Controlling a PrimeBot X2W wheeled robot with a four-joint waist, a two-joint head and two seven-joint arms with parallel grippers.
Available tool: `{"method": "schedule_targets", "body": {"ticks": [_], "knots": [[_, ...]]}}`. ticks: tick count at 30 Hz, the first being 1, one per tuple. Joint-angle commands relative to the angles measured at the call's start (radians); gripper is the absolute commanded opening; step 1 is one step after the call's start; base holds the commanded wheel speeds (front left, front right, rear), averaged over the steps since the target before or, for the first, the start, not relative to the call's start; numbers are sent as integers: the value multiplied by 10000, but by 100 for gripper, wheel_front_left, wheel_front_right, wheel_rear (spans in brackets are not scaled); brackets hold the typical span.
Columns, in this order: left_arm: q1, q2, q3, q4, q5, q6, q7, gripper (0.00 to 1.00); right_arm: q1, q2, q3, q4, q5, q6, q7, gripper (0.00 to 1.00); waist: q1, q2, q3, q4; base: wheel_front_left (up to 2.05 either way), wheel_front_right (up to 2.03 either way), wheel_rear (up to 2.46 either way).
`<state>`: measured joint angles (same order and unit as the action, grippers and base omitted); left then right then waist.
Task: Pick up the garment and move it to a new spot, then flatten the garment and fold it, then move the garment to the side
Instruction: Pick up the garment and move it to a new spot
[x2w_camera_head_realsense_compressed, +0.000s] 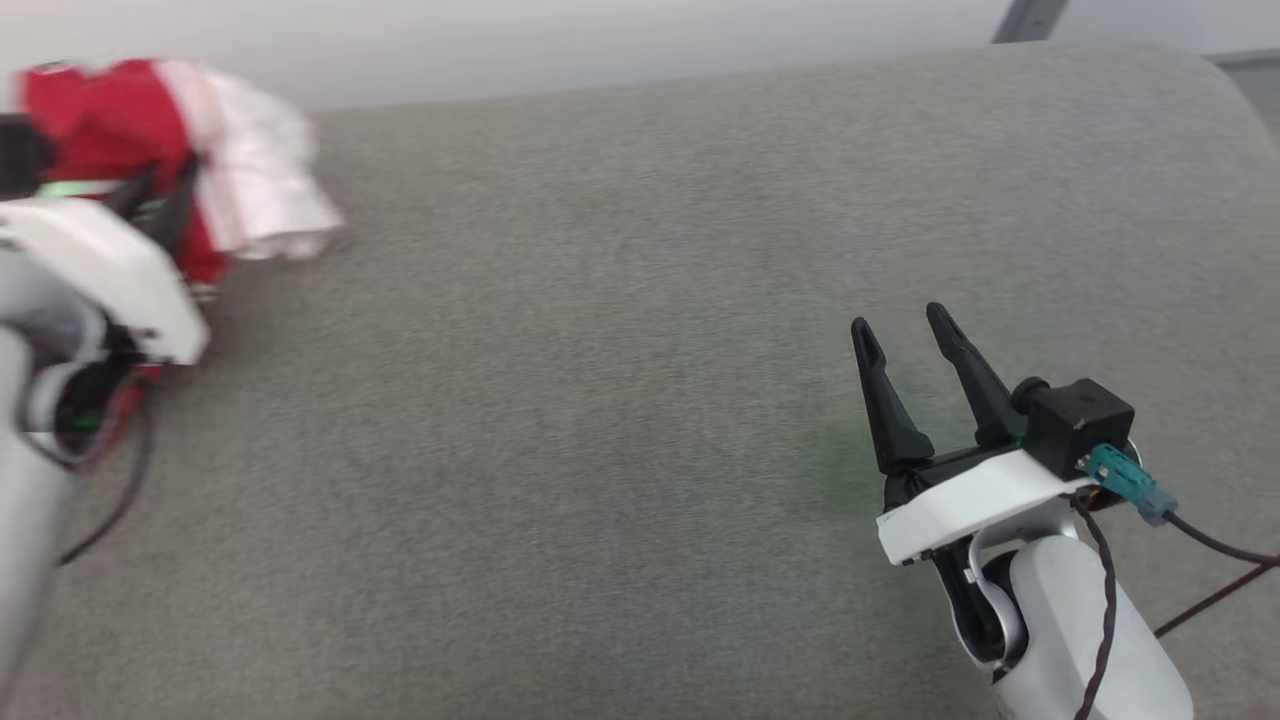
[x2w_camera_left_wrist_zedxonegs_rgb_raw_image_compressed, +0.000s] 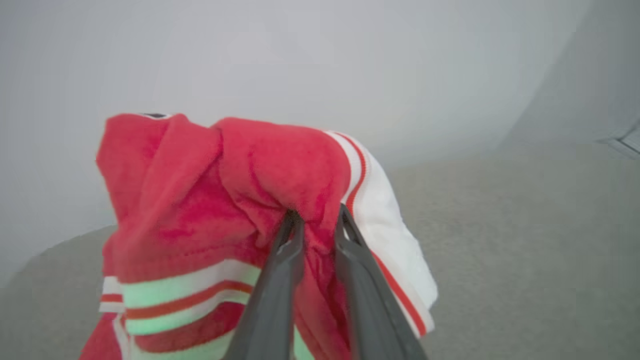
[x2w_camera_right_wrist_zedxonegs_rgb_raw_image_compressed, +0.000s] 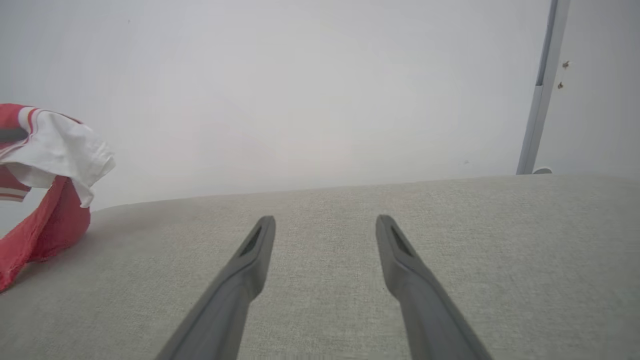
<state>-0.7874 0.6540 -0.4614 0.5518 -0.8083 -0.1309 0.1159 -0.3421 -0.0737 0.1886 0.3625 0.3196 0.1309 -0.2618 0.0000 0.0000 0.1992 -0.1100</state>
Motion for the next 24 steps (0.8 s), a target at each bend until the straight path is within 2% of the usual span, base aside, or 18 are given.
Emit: {"method": "schedule_targets", "body": {"ticks": [1, 5, 11, 15, 17, 22, 24], "knots": [[99, -174, -251, -600, -95, 9, 190, 0, 126, 56, -86, -69, 90, -3, -41, 100, 0, 0, 13, -348, 0, 0, 0], [-36, -657, -582, -1444, -216, 34, 554, 0, 194, 139, -146, -139, 185, -3, -32, 100, 0, 0, 123, -748, 0, 0, 0], [-1050, -2150, -1406, -1891, 176, 102, 753, 0, 168, 226, -385, -254, 404, -3, -32, 100, 0, 0, 440, -1592, 0, 0, 0], [-1682, -3387, -1919, -1040, 218, 53, 602, 0, 40, 236, -399, -362, 720, -3, -32, 100, 0, 0, 720, -2123, 0, 0, 0], [-1874, -3816, -2313, -339, 172, 22, 741, 0, -54, 236, -329, -420, 977, -3, -32, 100, 0, 0, 884, -2432, 0, 0, 0], [-2095, -4413, -3226, 1256, 27, -5, 719, 0, -244, 235, -125, -546, 1600, -3, -32, 100, 0, 0, 1338, -3247, 0, 0, 0], [-2182, -4448, -3537, 1745, -109, -9, 666, 0, -274, 231, -103, -569, 1764, -2, -33, 100, 0, 0, 1502, -3531, 0, 0, 0]]}}
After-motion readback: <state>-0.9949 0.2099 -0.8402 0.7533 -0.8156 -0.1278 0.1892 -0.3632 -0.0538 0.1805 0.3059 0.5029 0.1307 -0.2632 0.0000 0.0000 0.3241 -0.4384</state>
